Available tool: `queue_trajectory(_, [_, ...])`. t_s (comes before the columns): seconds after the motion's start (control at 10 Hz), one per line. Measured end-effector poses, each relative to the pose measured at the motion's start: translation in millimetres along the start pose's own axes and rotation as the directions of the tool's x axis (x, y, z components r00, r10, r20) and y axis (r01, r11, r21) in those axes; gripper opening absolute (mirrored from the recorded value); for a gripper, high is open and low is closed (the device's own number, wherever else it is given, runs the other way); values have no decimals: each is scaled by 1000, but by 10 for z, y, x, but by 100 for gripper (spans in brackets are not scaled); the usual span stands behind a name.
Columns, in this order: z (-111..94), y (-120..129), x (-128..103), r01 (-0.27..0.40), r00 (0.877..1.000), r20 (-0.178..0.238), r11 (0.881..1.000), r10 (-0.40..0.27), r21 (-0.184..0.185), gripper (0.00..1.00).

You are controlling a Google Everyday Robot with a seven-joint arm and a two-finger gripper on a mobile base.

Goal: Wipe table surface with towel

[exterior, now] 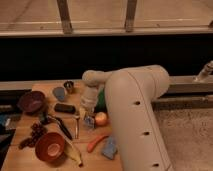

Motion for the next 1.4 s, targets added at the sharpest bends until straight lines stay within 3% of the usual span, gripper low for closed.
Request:
queue_trajectory(0.2, [-45, -47, -84, -17, 1000, -6, 999, 17, 45, 17])
queue_trajectory(0.4, [-55, 18, -250, 1, 1000, -5, 998, -1, 65, 17])
queue_trajectory(0.6, [-52, 218, -446, 58, 998, 1, 996, -58, 69, 17])
queue_trajectory(0.8, [23, 529, -487, 132, 991, -4, 989, -132, 61, 17])
queue_trajectory(1.1, [150, 684, -238, 145, 989, -20, 989, -145, 31, 17])
queue_trajectory(1.4, [250, 459, 202, 59, 997, -47, 998, -58, 17, 17])
